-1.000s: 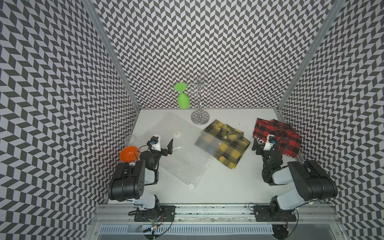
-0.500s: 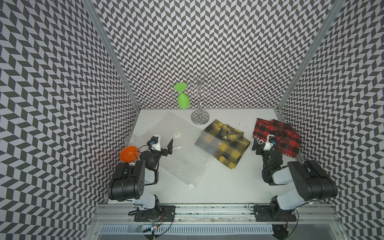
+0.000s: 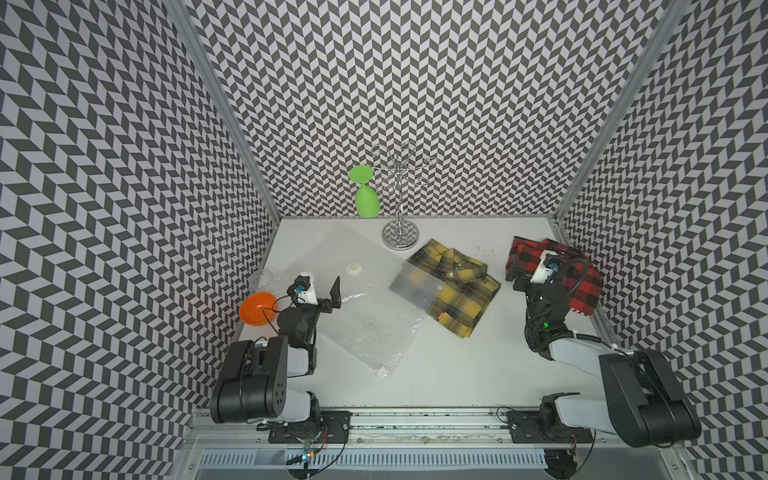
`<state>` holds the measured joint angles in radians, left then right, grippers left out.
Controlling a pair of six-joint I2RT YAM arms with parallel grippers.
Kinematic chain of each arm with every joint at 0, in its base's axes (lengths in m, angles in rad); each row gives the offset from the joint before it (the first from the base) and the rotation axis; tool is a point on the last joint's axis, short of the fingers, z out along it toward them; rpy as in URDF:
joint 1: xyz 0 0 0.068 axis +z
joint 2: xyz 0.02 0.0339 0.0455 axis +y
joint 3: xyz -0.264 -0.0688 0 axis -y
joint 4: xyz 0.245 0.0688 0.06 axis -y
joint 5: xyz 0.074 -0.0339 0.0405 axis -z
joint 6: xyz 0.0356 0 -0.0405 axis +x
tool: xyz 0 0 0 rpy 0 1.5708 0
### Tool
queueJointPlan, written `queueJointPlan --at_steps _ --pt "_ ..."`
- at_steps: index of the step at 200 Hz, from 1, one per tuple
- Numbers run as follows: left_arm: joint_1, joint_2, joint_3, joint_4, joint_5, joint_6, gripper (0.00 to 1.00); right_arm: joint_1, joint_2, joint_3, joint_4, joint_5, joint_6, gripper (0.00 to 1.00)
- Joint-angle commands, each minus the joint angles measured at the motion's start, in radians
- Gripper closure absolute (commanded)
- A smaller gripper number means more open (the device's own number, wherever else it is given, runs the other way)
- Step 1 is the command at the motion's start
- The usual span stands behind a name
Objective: Place the folded shirt into the vacuum bag
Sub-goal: Adjust the shirt at the center of the board.
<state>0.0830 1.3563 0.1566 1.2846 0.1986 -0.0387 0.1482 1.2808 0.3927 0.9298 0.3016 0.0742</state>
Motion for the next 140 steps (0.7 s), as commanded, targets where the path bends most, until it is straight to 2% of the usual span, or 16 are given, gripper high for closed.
queueJointPlan --at_steps 1,15,30,50,68,82,86,95,113,123,140 --pt "-0.055 -0.153 0.021 -0.197 -0.247 -0.077 0.00 0.079 -0.049 0.035 -0.161 0.108 0.081 0.01" --pt "-0.086 -0.239 0.049 -0.325 -0.374 -0.248 0.00 0.162 -0.080 0.073 -0.233 0.170 0.100 0.01" --pt "-0.114 -0.296 0.078 -0.386 -0.372 -0.343 0.00 0.236 -0.106 0.126 -0.307 0.204 0.114 0.01" --pt "-0.168 -0.356 0.179 -0.573 -0.354 -0.351 0.00 0.247 -0.150 0.193 -0.417 0.062 0.282 0.01" --pt "-0.168 -0.377 0.299 -0.782 -0.303 -0.403 0.00 0.228 -0.182 0.186 -0.448 -0.008 0.503 0.01" --pt "-0.157 -0.367 0.381 -0.914 -0.261 -0.485 0.00 0.154 -0.209 0.155 -0.387 -0.254 0.557 0.01" --pt "-0.151 -0.363 0.397 -0.930 -0.243 -0.507 0.00 0.140 -0.214 0.142 -0.364 -0.290 0.580 0.00" --pt "-0.140 -0.350 0.413 -0.948 -0.212 -0.567 0.00 0.133 -0.210 0.147 -0.355 -0.315 0.599 0.06" --pt "-0.088 -0.329 0.430 -0.995 -0.137 -0.716 0.00 0.136 -0.147 0.272 -0.537 -0.375 0.549 0.10" --pt "-0.065 -0.317 0.430 -0.945 -0.031 -0.705 0.01 0.139 -0.102 0.356 -0.684 -0.407 0.535 0.11" --pt "-0.086 -0.298 0.466 -0.943 0.029 -0.660 0.08 0.147 -0.023 0.458 -0.879 -0.441 0.513 0.11"
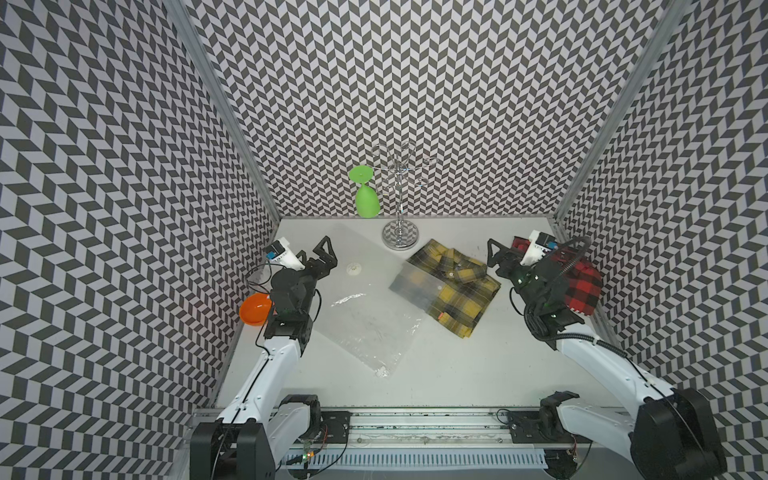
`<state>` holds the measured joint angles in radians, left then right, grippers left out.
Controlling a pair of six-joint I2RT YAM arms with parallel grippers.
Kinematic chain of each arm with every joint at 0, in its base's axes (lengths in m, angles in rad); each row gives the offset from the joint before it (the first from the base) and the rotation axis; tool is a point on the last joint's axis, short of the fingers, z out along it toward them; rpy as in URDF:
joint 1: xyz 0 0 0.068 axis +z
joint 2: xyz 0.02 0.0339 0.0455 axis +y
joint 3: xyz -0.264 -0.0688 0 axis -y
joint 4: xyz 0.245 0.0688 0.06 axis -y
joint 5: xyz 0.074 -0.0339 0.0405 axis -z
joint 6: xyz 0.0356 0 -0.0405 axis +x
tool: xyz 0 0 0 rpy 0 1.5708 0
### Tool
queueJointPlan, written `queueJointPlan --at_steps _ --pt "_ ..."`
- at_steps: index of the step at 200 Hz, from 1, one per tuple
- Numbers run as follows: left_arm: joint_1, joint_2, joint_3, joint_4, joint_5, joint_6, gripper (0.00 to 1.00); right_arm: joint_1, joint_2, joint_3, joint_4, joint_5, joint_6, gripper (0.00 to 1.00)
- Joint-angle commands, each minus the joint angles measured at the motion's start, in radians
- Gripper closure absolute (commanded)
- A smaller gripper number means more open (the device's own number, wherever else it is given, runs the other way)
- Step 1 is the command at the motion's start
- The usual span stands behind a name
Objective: Place the folded shirt into the vacuum bag
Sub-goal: Adjust the shirt at the center of the board.
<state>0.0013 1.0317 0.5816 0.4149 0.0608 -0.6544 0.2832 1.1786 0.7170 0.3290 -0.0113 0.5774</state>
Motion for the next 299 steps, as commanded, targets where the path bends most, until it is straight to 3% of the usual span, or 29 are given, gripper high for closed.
queueJointPlan --at_steps 1,44,71,94,111,124,142,180,225,251,299 --pt "-0.006 0.028 0.047 -0.075 0.168 -0.039 0.08 0.014 0.082 0.137 -0.286 -0.128 0.008 0.11" --pt "-0.116 0.141 0.244 -0.315 0.159 0.118 0.15 0.062 0.151 0.128 -0.456 -0.108 0.012 0.14" --pt "-0.211 0.225 0.351 -0.448 0.080 0.192 0.10 0.142 0.222 0.122 -0.458 -0.056 0.029 0.16" --pt "-0.300 0.275 0.399 -0.497 0.038 0.215 0.06 0.198 0.325 0.172 -0.480 -0.016 0.051 0.26" --pt "-0.376 0.319 0.415 -0.511 0.017 0.205 0.01 0.222 0.387 0.179 -0.434 -0.039 0.079 0.39" --pt "-0.437 0.366 0.420 -0.511 -0.003 0.198 0.01 0.233 0.438 0.176 -0.386 -0.082 0.120 0.49" --pt "-0.480 0.422 0.414 -0.506 0.022 0.164 0.05 0.237 0.507 0.164 -0.325 -0.136 0.186 0.53" --pt "-0.483 0.453 0.355 -0.467 0.076 0.133 0.10 0.165 0.577 0.120 -0.345 -0.112 0.230 0.59" --pt "-0.423 0.435 0.346 -0.479 0.068 0.179 0.10 0.030 0.523 0.089 -0.448 0.007 0.060 0.59" --pt "-0.383 0.431 0.348 -0.487 0.100 0.168 0.10 0.044 0.473 0.155 -0.472 -0.113 -0.033 0.55" --pt "-0.320 0.394 0.365 -0.576 0.147 0.163 0.13 0.130 0.400 0.263 -0.527 -0.268 -0.028 0.37"
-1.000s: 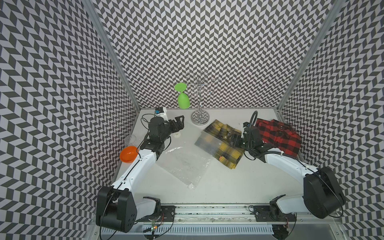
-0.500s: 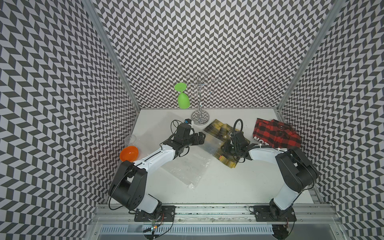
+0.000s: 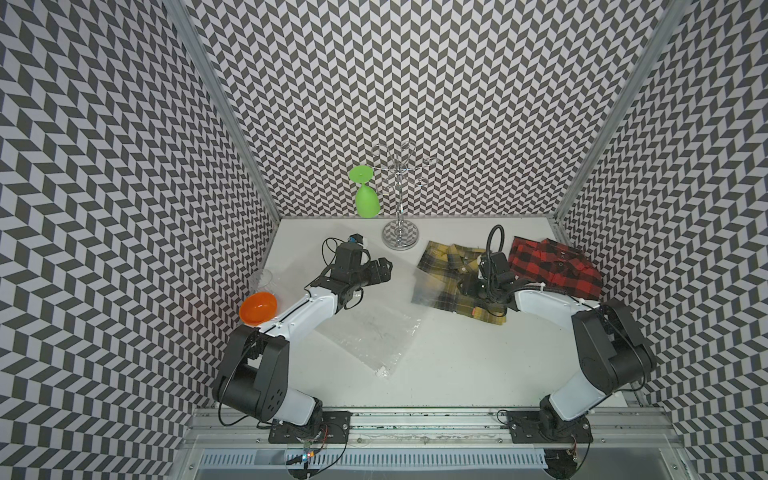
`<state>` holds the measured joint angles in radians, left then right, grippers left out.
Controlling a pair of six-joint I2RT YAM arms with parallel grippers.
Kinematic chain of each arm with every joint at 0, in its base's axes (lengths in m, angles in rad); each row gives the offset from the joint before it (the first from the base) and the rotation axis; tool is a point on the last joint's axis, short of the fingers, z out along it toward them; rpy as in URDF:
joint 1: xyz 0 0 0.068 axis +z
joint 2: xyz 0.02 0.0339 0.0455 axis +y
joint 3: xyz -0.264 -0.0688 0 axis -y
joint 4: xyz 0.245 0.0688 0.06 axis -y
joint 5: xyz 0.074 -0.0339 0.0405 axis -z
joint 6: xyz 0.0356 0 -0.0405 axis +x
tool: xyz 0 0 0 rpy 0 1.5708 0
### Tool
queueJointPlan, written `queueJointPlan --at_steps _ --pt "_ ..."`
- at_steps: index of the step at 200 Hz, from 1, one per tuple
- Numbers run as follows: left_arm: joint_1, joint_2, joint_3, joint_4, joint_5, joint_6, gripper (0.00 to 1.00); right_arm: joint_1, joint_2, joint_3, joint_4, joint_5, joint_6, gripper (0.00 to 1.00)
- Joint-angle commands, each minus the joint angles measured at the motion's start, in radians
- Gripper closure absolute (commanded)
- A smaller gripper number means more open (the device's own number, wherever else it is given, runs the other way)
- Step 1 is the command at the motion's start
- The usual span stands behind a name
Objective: Place the folded shirt into the vacuum bag
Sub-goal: Adjust the shirt at the center of the board, then adjust the vacuum bag at the center of the board.
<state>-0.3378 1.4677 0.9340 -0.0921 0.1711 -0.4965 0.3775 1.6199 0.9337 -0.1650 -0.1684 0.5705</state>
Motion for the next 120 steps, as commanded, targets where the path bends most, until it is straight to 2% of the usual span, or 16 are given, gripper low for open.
queueJointPlan --at_steps 1,17,33,55,71,77,81,103,120 --pt "0.020 -0.043 0.014 -0.073 0.036 0.005 0.13 0.038 -0.040 0.047 -0.034 -0.118 -0.021 0.37" --pt "0.038 -0.064 0.012 -0.130 0.016 0.008 0.13 0.097 -0.034 0.077 -0.069 -0.147 -0.045 0.30" --pt "0.077 -0.099 0.000 -0.169 0.001 -0.004 0.13 0.239 -0.028 0.142 -0.137 -0.062 -0.141 0.22" --pt "0.186 -0.136 0.015 -0.226 -0.006 -0.008 0.14 0.417 0.033 0.212 -0.196 0.021 -0.259 0.14" --pt "0.267 -0.142 0.058 -0.284 -0.021 -0.005 0.14 0.500 0.114 0.254 -0.239 0.024 -0.262 0.14" --pt "0.293 -0.146 0.068 -0.302 -0.016 -0.002 0.14 0.516 0.142 0.266 -0.249 0.024 -0.262 0.14" --pt "0.308 -0.151 0.073 -0.313 -0.008 0.002 0.14 0.524 0.158 0.274 -0.251 0.077 -0.294 0.09" --pt "0.357 -0.205 0.031 -0.340 0.041 -0.007 0.14 0.501 0.201 0.324 -0.284 0.240 -0.278 0.06" --pt "0.358 -0.257 -0.022 -0.372 0.045 -0.031 0.14 0.423 0.190 0.348 -0.285 0.235 -0.253 0.06"
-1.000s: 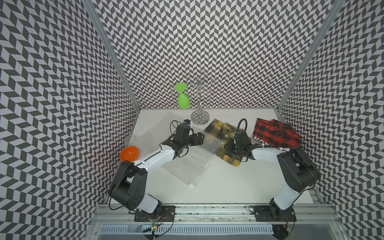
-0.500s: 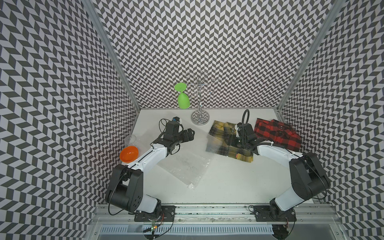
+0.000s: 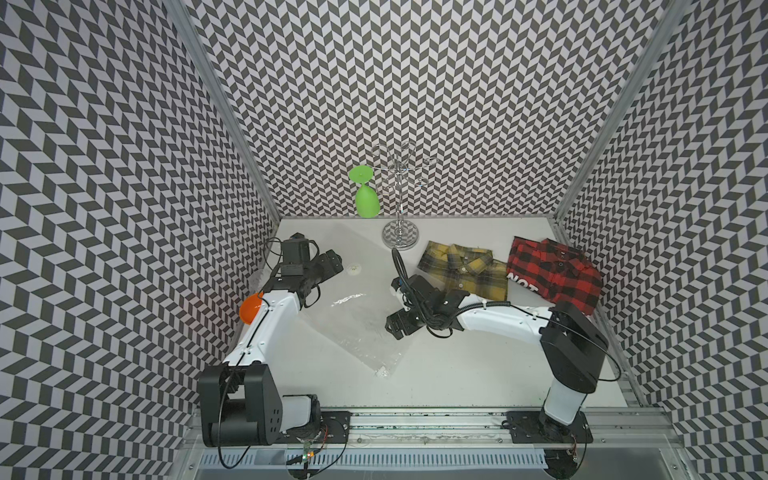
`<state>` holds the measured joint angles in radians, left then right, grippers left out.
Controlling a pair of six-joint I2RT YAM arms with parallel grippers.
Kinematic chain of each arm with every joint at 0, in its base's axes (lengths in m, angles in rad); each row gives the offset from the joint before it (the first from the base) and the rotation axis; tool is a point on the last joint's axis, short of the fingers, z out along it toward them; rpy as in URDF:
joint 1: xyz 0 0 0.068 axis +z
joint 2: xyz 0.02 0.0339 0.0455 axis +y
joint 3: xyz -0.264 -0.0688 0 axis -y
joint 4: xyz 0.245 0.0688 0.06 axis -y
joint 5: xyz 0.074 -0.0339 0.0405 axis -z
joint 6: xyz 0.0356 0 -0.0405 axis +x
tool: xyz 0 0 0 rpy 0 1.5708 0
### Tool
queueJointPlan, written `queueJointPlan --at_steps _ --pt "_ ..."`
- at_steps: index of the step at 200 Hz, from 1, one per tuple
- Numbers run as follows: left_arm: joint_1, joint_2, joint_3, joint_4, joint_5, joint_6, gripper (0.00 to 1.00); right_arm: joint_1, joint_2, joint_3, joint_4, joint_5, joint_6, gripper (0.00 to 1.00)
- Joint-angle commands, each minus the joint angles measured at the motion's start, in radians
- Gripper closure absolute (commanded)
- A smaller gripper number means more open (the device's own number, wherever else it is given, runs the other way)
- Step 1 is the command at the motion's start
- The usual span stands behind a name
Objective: Place the folded shirt into the vacuum bag
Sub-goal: Adjust the vacuum bag at the center of the board.
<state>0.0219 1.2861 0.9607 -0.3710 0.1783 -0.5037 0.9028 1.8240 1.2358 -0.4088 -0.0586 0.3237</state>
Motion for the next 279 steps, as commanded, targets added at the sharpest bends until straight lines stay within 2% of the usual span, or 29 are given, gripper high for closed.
queueJointPlan --at_steps 1,26,58,83,107,143,193,235,252,279 --pt "-0.002 -0.078 -0.052 -0.096 0.039 -0.026 0.14 -0.107 -0.015 0.046 -0.040 0.123 -0.005 0.06" --pt "-0.002 -0.145 -0.147 -0.162 0.050 -0.106 0.10 -0.222 -0.011 0.064 -0.024 0.128 0.023 0.06" --pt "-0.012 -0.212 -0.263 -0.228 0.014 -0.201 0.01 -0.331 0.099 0.194 -0.042 0.126 0.029 0.06" --pt "-0.039 -0.242 -0.321 -0.256 0.006 -0.262 0.00 -0.336 0.196 0.297 -0.072 0.126 0.029 0.06" --pt "-0.069 -0.249 -0.362 -0.238 -0.007 -0.286 0.00 -0.335 0.232 0.303 -0.043 0.126 0.029 0.06" --pt "-0.077 -0.204 -0.432 -0.139 0.041 -0.297 0.02 -0.325 0.233 0.292 -0.031 0.126 0.029 0.06" --pt "-0.083 -0.177 -0.475 -0.015 0.062 -0.272 0.08 -0.317 0.232 0.240 -0.018 0.126 0.029 0.06" --pt "-0.053 -0.177 -0.454 0.081 0.120 -0.228 0.36 -0.310 0.211 0.173 -0.006 0.126 0.029 0.06" --pt "-0.039 -0.178 -0.432 0.099 0.139 -0.202 0.42 -0.310 0.198 0.149 -0.002 0.126 0.029 0.06" --pt "-0.039 -0.183 -0.362 0.087 0.177 -0.165 0.43 -0.301 0.171 0.090 0.009 0.126 0.029 0.06"
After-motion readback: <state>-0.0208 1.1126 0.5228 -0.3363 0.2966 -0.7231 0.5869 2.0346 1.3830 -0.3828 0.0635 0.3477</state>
